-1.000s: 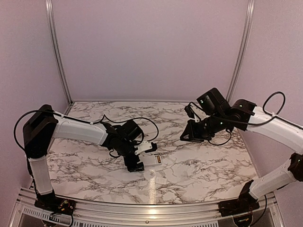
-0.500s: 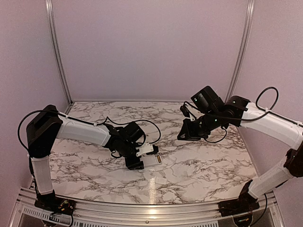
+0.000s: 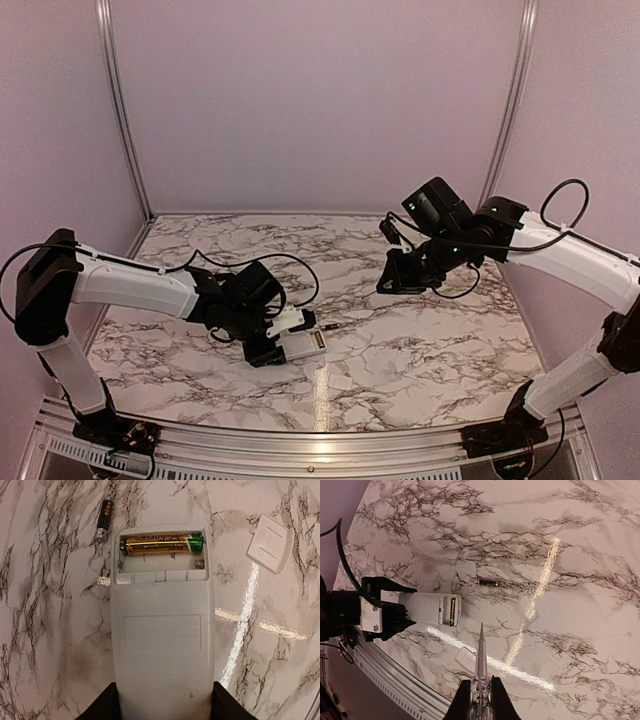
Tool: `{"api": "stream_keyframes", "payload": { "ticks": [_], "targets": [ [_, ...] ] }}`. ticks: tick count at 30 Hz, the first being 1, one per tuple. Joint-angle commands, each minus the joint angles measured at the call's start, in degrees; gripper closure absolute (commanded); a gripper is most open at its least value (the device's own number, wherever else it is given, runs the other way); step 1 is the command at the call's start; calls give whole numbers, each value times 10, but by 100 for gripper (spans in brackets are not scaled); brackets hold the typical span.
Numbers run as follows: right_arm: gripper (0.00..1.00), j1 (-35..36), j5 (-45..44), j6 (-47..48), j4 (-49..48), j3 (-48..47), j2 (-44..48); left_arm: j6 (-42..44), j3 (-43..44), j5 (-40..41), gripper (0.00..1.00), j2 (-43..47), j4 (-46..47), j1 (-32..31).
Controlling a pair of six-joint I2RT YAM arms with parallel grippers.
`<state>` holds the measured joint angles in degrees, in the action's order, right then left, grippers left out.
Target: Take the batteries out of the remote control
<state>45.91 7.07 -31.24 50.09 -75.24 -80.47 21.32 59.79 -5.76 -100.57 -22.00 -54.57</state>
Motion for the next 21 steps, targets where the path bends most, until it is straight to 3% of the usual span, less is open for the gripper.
{"api": "stream_keyframes", "payload": {
  "ticks": [1,9,18,21],
  "targets": [
    [100,6,2,10,11,-32,-16,-55,-58,11,44,72,-1,-15],
    [100,19,20,7,-3,-38,-43,-81,-124,18,44,120,4,-41],
    [100,78,16,-26,-23,-31,-75,-78,-137,27,43,76,10,-53],
    [100,99,16,-33,-33,-41,-96,-80,-134,34,37,63,10,-53]
  ]
}}
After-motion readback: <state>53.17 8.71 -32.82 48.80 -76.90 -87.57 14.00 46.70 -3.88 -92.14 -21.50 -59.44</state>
